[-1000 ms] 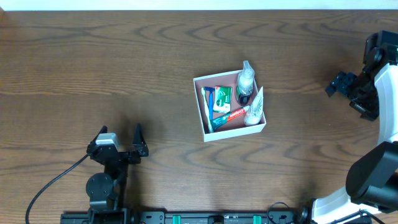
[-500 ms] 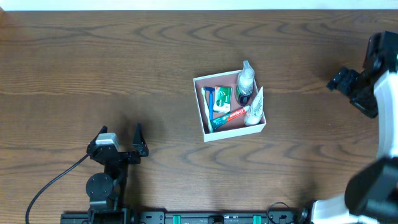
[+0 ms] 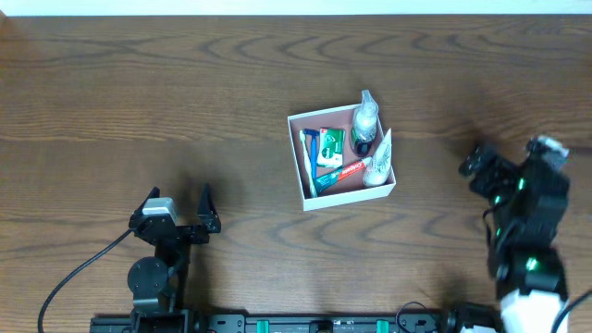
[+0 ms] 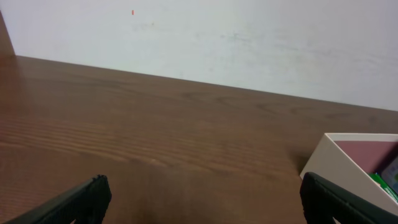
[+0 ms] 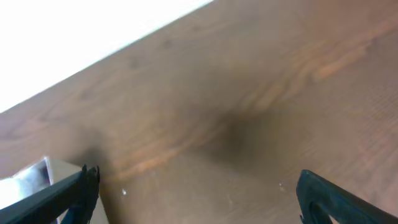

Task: Pack container

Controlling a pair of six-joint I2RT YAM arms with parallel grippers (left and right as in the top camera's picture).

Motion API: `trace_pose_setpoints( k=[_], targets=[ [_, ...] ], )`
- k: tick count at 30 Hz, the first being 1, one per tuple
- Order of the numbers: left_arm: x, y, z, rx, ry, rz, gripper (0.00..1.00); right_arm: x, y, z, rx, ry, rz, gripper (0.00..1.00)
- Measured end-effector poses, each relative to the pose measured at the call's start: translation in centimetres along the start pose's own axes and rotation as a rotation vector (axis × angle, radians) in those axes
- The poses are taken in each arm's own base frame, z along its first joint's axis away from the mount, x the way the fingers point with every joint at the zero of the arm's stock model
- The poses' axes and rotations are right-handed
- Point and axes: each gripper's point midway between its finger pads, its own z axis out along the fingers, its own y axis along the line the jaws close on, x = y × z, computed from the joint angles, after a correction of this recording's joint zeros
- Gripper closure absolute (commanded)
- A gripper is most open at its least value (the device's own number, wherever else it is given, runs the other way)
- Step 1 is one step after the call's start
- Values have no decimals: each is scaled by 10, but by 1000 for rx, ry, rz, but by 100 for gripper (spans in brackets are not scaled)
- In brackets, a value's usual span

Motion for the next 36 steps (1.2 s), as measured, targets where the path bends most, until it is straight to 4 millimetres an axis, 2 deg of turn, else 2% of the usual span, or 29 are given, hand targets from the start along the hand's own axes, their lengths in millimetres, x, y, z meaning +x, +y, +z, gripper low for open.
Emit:
trace_pose_setpoints(
  k=[4,10,14,21,36],
  targets=[
    [0,0,0,2,-1,0,2,15,4,-9,-108,-118,-67,1],
    [0,0,0,2,-1,0,2,44,0,-14,-167,-174,-141,1],
    [0,0,0,2,0,0,2,51,4,-21,-214,-216,-213,1],
    [0,0,0,2,-1,0,2,49,15,-36,-289,-314,-309,1],
    [0,0,0,2,0,0,2,40,27,-57,-360,-419,-347,1]
  ],
)
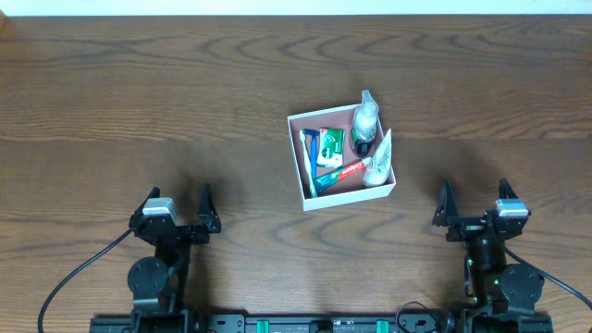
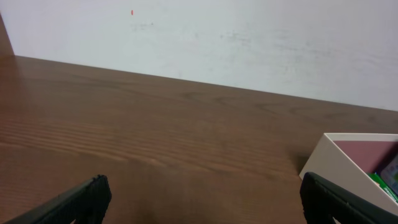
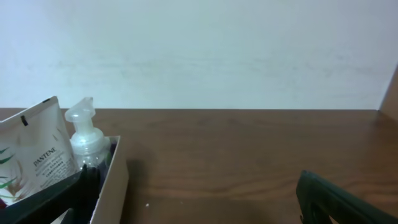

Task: Pack container

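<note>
A white box (image 1: 298, 166) stands right of the table's middle. It holds a clear pump bottle (image 1: 365, 118), a green packet (image 1: 331, 142), a red toothpaste tube (image 1: 342, 172), a blue razor (image 1: 311, 148) and a white Pantene sachet (image 1: 380, 159). My left gripper (image 1: 178, 198) sits open near the front edge, far left of the box. My right gripper (image 1: 474, 198) sits open near the front edge, right of the box. The left wrist view has the box's corner (image 2: 339, 165) past the open gripper (image 2: 202, 194). The right wrist view shows the sachet (image 3: 36, 163), bottle (image 3: 86, 138) and box wall (image 3: 113, 182) left of the empty gripper (image 3: 199, 186).
The brown wooden table (image 1: 139, 102) stretches to a pale wall (image 3: 205, 50) at the back. Black cables (image 1: 79, 273) run from both arm bases at the front edge.
My right arm was out at the table's right side, its camera tilted onto bare wood. Now it rests near the front edge, level and facing the back wall. The left arm and box have not moved.
</note>
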Controlling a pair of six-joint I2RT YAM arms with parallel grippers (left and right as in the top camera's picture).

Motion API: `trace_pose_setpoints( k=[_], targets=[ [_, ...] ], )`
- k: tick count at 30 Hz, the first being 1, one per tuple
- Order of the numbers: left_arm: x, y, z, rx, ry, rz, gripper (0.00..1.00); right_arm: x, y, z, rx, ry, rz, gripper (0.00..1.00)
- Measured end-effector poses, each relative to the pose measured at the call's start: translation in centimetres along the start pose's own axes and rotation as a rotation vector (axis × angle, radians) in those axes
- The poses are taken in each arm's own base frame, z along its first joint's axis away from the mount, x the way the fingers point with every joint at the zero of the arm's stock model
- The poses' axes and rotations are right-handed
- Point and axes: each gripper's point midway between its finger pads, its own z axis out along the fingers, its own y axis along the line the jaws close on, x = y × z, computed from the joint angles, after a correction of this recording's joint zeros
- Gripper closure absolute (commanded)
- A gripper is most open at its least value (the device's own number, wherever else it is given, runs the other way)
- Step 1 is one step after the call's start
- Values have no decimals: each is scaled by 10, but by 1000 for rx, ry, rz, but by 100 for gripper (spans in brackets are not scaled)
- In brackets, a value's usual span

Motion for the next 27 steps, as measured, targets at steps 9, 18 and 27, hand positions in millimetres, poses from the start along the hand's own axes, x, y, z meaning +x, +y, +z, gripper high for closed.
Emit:
trace_pose_setpoints(
  k=[9,18,27],
  targets=[
    [0,0,0,0,0,0,2,20,7,-1,-34,81,-42,1],
    [0,0,0,0,0,0,2,34,9,-2,-48,131,-116,1],
    [0,0,0,0,0,0,2,35,15,-2,-76,129,-153,1]
  ],
)
